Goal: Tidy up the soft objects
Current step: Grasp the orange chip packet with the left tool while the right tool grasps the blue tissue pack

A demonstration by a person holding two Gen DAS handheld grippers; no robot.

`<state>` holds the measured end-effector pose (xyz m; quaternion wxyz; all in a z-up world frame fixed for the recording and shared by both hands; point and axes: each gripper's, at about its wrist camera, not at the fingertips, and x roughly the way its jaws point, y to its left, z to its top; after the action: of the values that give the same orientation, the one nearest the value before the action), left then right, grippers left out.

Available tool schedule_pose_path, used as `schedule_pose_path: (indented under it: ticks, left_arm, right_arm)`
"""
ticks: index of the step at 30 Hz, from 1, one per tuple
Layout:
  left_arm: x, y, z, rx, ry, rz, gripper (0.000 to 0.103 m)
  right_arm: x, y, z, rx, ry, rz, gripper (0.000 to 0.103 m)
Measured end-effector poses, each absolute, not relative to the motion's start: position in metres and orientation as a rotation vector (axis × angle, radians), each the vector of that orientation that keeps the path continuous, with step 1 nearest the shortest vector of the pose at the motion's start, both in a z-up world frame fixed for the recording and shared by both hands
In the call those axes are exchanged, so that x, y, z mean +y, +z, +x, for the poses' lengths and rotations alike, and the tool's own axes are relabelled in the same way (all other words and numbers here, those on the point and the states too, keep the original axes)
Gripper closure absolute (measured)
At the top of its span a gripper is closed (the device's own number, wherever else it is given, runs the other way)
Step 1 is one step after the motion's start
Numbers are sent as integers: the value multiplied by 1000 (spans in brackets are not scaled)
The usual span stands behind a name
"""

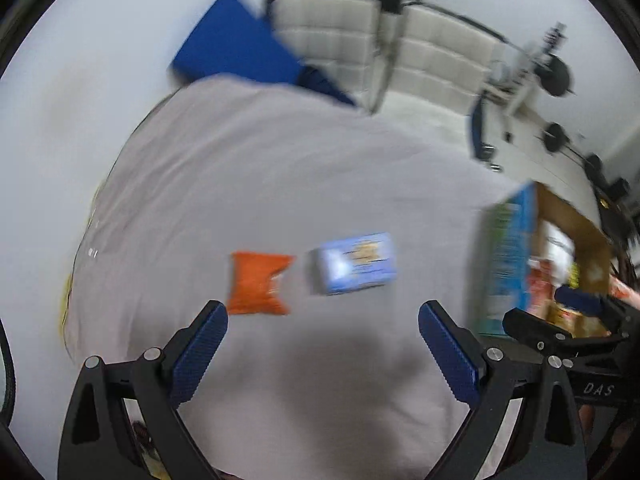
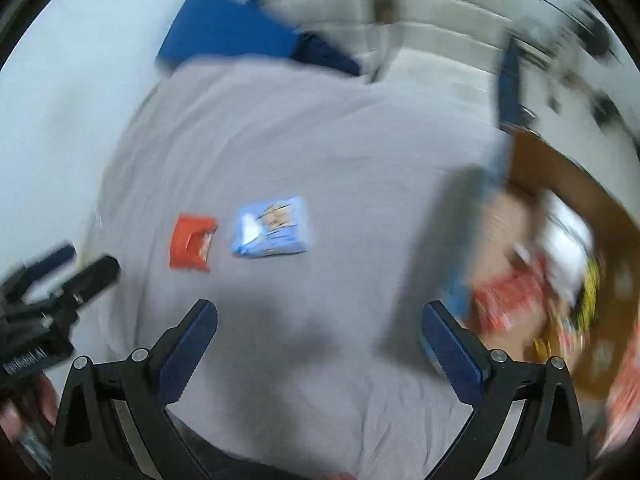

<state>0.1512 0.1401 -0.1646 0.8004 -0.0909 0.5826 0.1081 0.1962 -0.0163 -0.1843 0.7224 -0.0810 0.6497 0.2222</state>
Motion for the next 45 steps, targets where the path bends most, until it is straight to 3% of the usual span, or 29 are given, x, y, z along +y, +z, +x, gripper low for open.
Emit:
schedule_pose_path:
  ticks: [5, 12, 18, 23, 26, 29, 31, 32, 34, 45]
  left_arm:
    - [206, -226, 145, 1345, 328, -224, 5]
    - [237, -288, 140, 1439, 346, -325, 5]
    - [250, -313, 142, 1474, 347, -354, 5]
    - [255, -323, 147, 1491, 348, -374, 5]
    - [252, -327, 152, 1496, 343, -368, 5]
    - [245, -336, 160, 1515, 322, -357, 5]
    - [240, -343, 166, 1528, 297, -356, 5]
    - [236, -348, 171, 1541, 274, -360, 5]
    - [230, -352, 179, 1546, 238, -370, 4]
    - [228, -361, 197, 1568, 163, -499, 6]
  right_arm:
    - [74, -253, 210, 1437, 595, -594, 0]
    - [152, -338, 193, 1313, 824, -1141, 0]
    - [173, -390, 192, 1301, 905, -1362, 2]
    - [165, -390, 233, 1521, 824, -1055, 26]
    - [144, -387, 255, 1625, 670, -833, 33]
    - [96, -394, 284, 1866, 424, -369, 30]
    - [79, -388, 291, 1880, 413, -177, 23]
    - [75, -386, 293, 1873, 412, -145, 13]
    - [66, -373, 300, 1806, 386, -113, 7]
    - [96, -377, 309, 1786, 368, -197, 7]
